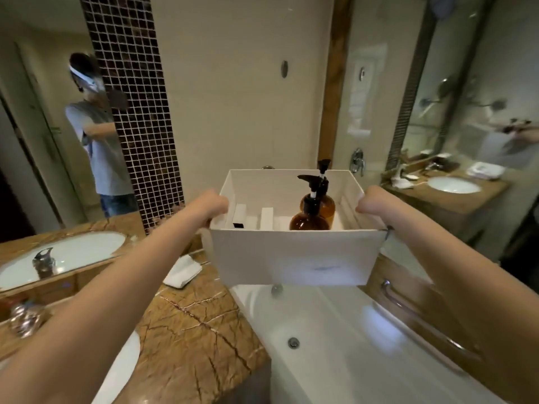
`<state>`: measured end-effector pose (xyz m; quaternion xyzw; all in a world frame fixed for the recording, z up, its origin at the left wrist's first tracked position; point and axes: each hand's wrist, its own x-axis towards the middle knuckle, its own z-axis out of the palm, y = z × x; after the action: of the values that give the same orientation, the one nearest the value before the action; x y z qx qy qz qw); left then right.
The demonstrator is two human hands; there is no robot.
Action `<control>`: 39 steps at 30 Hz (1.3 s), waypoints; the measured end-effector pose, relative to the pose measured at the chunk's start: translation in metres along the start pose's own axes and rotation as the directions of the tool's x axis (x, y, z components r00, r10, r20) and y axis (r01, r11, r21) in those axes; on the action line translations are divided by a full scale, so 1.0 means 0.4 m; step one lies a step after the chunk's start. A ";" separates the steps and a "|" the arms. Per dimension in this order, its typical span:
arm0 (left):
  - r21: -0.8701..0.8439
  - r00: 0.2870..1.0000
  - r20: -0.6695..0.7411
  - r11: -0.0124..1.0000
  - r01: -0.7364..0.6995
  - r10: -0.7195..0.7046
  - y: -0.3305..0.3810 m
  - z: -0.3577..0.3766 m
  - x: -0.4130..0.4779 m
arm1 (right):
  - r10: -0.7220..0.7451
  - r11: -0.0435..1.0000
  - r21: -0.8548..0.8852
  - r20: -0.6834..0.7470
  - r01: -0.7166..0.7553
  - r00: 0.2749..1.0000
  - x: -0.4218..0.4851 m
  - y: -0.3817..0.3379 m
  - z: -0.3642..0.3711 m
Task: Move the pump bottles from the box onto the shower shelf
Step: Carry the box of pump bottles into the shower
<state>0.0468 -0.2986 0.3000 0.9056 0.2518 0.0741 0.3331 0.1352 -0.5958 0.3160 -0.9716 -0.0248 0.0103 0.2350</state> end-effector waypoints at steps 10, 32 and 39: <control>-0.086 0.970 0.155 0.981 -0.177 0.188 0.217 0.253 -0.110 | 0.241 0.967 0.107 -0.104 -0.231 0.965 -0.152 0.342 -0.145; -0.385 0.385 0.615 0.688 -0.615 0.688 0.703 0.561 -0.462 | 0.815 0.574 0.413 -0.370 -0.707 0.446 -0.774 0.682 -0.342; -0.453 0.116 0.659 0.515 -0.727 0.743 0.764 0.609 -0.676 | 0.898 0.371 0.488 -0.407 -0.790 0.170 -1.049 0.679 -0.322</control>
<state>0.0115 -0.7721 0.3180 0.8306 -0.4071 -0.1830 0.3330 -0.2679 -0.9180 0.3098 -0.7369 0.5979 -0.1776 0.2608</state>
